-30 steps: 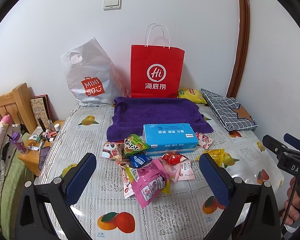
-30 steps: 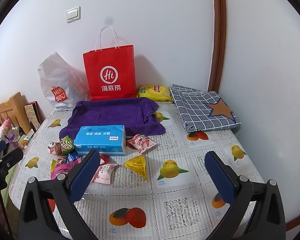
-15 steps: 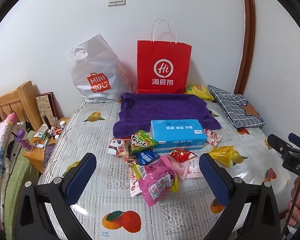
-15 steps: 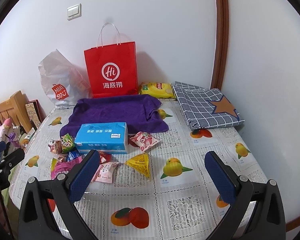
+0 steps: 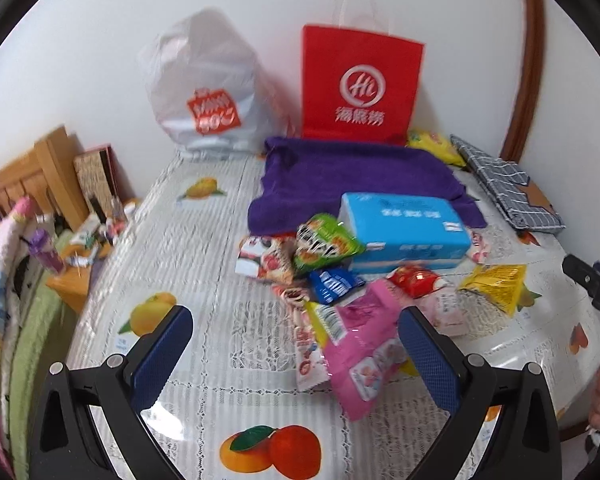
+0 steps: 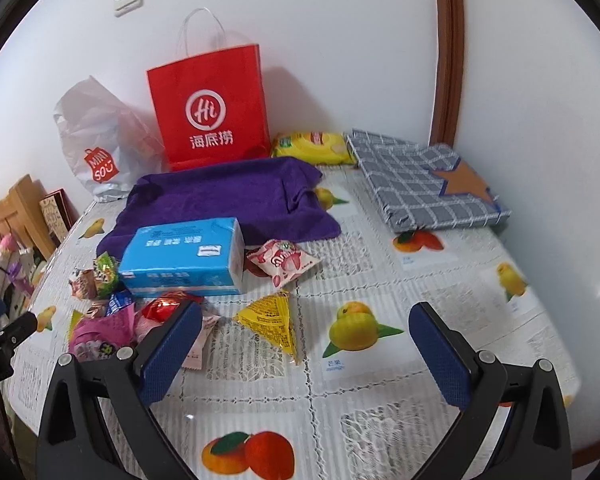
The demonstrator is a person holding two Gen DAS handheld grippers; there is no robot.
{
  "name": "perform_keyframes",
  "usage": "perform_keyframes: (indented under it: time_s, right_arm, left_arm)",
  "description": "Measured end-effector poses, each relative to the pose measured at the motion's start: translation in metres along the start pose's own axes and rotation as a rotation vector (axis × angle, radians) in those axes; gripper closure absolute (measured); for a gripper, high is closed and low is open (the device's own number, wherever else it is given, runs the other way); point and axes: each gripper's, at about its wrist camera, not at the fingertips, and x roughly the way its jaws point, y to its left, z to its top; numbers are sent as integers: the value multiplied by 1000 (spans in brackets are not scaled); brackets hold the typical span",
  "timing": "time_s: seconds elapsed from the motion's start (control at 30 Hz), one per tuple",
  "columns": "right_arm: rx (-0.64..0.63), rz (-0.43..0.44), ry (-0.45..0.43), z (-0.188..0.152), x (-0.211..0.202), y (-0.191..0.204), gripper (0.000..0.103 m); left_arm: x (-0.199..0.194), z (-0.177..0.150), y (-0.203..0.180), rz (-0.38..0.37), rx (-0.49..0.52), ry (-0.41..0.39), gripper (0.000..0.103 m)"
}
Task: Organize snacks
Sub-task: 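Grasp the pink candy bag with the left tool while the right tool grasps the yellow triangular snack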
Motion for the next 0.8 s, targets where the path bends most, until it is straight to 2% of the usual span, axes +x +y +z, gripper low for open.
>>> perform_keyframes:
  time_s: [0.1, 0.23, 0.3, 0.5, 0.63, 0.8]
  right_arm:
    - [-6, 15, 21, -5, 20, -2, 9]
    - [-41, 32, 116, -10, 51, 4, 11]
    - [-54, 59, 155, -11, 66, 10, 19]
    - [-74, 86, 193, -16, 96, 22, 28]
    - [-73, 91, 205, -17, 109, 24, 29]
    - [-48, 101, 235, -19, 127, 23, 38]
  left_arm:
    - [14, 1, 11, -8, -28, 22, 0]
    - [30, 2, 21, 6, -49, 41, 0]
    - [37, 3, 27, 13, -69, 42, 2]
    - [49, 5, 43, -8, -128, 43, 2]
    - [53, 6, 43, -11, -116, 34, 2]
    - [62, 7, 42, -17, -113, 67, 2]
